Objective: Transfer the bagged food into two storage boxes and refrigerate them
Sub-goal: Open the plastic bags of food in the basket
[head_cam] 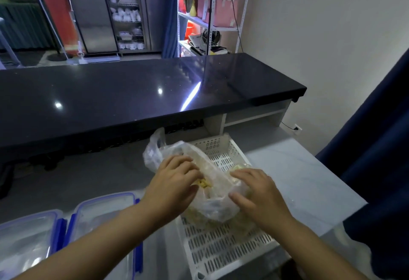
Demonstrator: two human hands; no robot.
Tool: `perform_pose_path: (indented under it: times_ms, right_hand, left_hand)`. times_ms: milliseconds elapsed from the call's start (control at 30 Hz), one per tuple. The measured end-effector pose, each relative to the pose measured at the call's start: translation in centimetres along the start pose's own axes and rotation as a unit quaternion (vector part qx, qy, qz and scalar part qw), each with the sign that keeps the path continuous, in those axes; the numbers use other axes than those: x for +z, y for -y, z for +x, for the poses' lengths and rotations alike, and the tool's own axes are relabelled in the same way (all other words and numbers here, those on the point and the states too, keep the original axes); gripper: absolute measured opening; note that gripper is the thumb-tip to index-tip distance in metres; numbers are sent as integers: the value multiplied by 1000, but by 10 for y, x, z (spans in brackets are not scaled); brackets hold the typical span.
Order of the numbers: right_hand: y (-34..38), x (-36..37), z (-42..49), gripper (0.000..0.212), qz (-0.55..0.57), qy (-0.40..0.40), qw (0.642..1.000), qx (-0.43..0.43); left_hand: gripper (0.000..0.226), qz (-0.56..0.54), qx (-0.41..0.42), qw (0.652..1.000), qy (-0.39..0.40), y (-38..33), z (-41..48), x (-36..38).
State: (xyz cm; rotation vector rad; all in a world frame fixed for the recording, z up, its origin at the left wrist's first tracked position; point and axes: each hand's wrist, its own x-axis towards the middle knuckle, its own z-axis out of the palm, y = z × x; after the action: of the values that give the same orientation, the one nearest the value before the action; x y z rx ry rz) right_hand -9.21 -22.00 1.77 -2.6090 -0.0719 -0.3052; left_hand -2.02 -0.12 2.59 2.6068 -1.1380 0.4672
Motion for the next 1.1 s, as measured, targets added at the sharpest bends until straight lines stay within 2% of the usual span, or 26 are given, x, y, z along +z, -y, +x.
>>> perform_pose_path:
  times_ms: [100,200,267,367,400,467,533,567,633,700,800,867,1000,1100]
  right_hand:
    - [-21,-15,-1,34,69,7,997,36]
    - [-42,-24,2,18,136,-5,989,65]
    - [-61,-29,7,16,145,-27,986,73]
    - [-89,-32,17,19,131,-15,989,70]
    - [-97,-32,21,20,127,-3,990,62]
    - [-107,-29,28,22,125,20,991,44]
    - [-112,-27,34,23,140,37,989,24]
    - [-114,-26,37,23,149,46,988,14]
    - [-116,-24,41,18,163,62,985,-11]
    - [-119,-23,44,10,166,77,982,-47]
    - [-127,-22,45,25,87,100,982,-134]
    - [-131,-20,47,25,43,105,978,-177]
    - [-136,-21,53,17,142,134,972,-132]
    - [-137,-27,59,16,231,152,957,-92]
  left_hand:
    - [36,-55,2,998,-40,-31,20,-5]
    - [45,-74,25,996,33,-58,37,4]
    - [49,-72,32,992,94,-65,42,18]
    - [67,-80,15,987,141,-68,45,30]
    - [64,-80,0,986,149,-68,46,32]
    - [42,-81,-61,982,161,-67,43,40]
    - [23,-87,-127,976,154,-69,39,44]
    - [21,-83,-151,973,151,-72,38,46]
    - [22,-65,-171,975,126,-80,40,49]
    - [14,-51,-173,980,83,-91,47,52]
    - [9,-45,-198,979,-1,-108,58,60]
    - [13,-46,-215,975,-22,-122,65,66]
    - [26,-16,-248,968,-20,-141,78,77]
    - [23,-1,-280,960,-27,-147,80,81]
